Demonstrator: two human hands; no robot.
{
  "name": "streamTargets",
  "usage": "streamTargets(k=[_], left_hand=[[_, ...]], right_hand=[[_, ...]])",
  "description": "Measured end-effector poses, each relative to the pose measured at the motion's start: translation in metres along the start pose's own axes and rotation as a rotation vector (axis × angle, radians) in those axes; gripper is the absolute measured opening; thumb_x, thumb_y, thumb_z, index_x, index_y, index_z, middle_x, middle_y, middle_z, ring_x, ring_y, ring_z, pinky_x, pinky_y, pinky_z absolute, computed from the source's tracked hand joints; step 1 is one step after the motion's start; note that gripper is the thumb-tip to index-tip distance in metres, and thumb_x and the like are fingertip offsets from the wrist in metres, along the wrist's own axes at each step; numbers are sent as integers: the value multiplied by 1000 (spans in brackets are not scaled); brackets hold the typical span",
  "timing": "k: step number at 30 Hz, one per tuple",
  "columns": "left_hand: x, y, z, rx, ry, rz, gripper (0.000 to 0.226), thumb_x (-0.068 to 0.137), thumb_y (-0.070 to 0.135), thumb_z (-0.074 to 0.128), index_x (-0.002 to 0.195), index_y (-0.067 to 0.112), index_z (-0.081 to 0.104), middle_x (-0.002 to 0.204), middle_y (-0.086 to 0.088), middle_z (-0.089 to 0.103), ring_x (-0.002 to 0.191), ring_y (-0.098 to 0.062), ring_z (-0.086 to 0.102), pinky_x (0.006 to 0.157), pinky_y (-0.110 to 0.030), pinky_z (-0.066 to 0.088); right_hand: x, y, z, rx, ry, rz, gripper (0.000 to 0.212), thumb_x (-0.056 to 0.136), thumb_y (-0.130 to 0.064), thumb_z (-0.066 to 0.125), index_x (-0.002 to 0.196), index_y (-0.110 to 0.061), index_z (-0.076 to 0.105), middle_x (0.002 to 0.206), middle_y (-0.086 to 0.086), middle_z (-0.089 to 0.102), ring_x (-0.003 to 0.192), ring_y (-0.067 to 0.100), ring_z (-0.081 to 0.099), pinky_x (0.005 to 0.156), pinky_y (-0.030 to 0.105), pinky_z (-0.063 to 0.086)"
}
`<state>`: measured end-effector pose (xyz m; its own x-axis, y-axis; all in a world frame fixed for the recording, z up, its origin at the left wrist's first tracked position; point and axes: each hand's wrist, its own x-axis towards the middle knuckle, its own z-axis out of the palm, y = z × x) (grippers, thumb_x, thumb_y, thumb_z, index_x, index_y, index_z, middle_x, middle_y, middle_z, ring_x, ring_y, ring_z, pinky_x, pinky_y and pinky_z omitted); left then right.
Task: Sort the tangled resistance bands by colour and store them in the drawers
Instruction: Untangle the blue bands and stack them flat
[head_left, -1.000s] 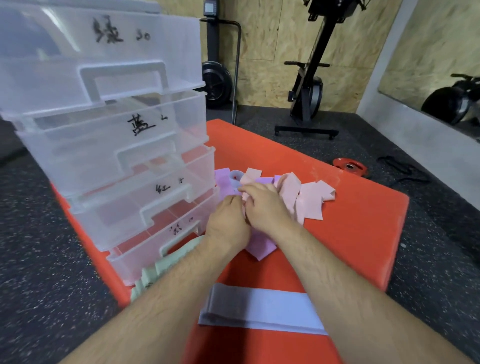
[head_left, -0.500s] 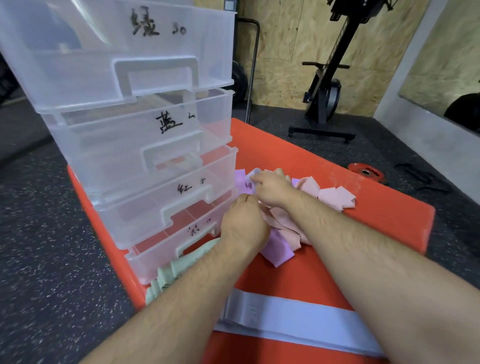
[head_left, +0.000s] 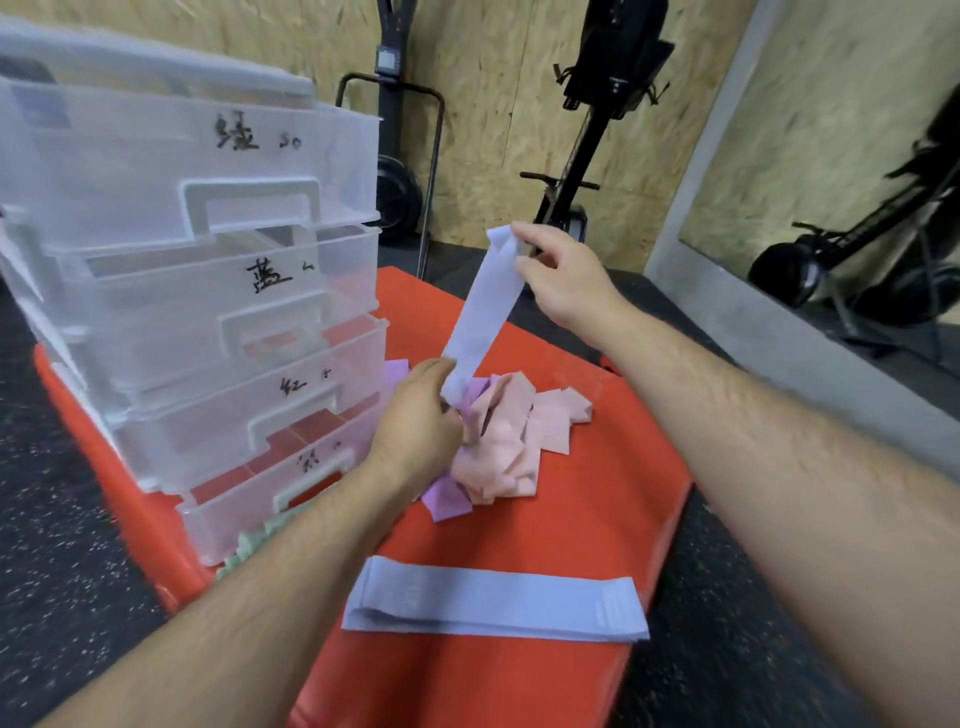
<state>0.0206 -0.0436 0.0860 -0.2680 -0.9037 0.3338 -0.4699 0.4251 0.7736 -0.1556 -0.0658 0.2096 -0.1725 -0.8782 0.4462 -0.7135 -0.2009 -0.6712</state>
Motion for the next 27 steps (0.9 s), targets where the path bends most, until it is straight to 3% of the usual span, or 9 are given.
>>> streamTargets(k=[2, 4, 8, 10, 13, 18, 21, 24, 27], left_hand=[[-3, 5, -5, -52, 28, 16, 53, 82, -9, 40, 130, 4, 59, 127, 7, 60, 126, -10, 47, 91, -9, 25], [-5, 6, -9, -70, 67, 12, 61, 83, -11, 37, 139, 8, 53, 143, 2, 52, 135, -11, 42, 100, -9, 22], [-15, 9, -13, -109, 86, 34, 58, 88, -9, 38, 140, 12, 53, 146, 2, 51, 135, -13, 44, 102, -9, 24], [-21, 9, -15, -105, 61, 47, 55, 90, -6, 40, 139, 14, 54, 144, 5, 53, 134, -11, 46, 104, -13, 27], [-29, 8, -18, -76, -19, 45, 47, 94, 3, 44, 136, 19, 58, 139, 8, 58, 129, -10, 50, 103, -17, 32], [-44, 10, -7, -121, -180, 52, 33, 98, 14, 52, 127, 25, 63, 117, 17, 61, 109, -1, 58, 101, -23, 44], [-45, 9, 3, -121, -250, 71, 29, 99, 21, 54, 127, 25, 62, 119, 18, 62, 103, 8, 58, 91, -8, 43], [-44, 12, 10, -177, -260, 73, 30, 99, 24, 56, 129, 28, 60, 117, 21, 62, 96, 18, 56, 80, 3, 38], [-42, 17, 16, -264, -244, 51, 30, 97, 29, 60, 126, 39, 57, 114, 20, 63, 96, 12, 60, 83, -9, 44]], right_hand=[[-2, -11, -17, 41, 57, -21, 42, 97, -12, 55, 138, -20, 59, 137, -9, 57, 95, -3, 56, 82, 6, 41], [-10, -24, -31, 93, 86, -31, 42, 97, -14, 58, 138, -21, 60, 127, -9, 62, 80, -7, 56, 76, 10, 43], [-49, -36, -38, 144, 131, -8, 42, 96, -13, 60, 137, -21, 61, 137, -8, 60, 116, 1, 58, 95, 11, 45], [-76, -26, -32, 187, 139, 35, 41, 95, -10, 62, 136, -16, 61, 138, -4, 61, 122, 4, 57, 97, 11, 44], [-122, -2, -16, 274, 177, 162, 41, 95, -11, 65, 135, -16, 62, 134, -3, 64, 117, 5, 61, 96, 14, 47], [-174, 38, 11, 484, 222, 374, 28, 91, -23, 73, 119, -26, 70, 121, -3, 71, 112, 16, 68, 96, 35, 56], [-182, 41, 15, 667, 239, 480, 29, 92, -24, 72, 120, -18, 68, 115, 5, 74, 102, 19, 72, 83, 27, 57], [-182, 37, 13, 754, 209, 514, 27, 92, -23, 73, 117, -16, 68, 108, 6, 77, 98, 21, 74, 82, 27, 58], [-182, 36, 10, 806, 153, 525, 14, 92, -18, 71, 106, -17, 70, 101, 6, 77, 93, 21, 75, 83, 29, 58]])
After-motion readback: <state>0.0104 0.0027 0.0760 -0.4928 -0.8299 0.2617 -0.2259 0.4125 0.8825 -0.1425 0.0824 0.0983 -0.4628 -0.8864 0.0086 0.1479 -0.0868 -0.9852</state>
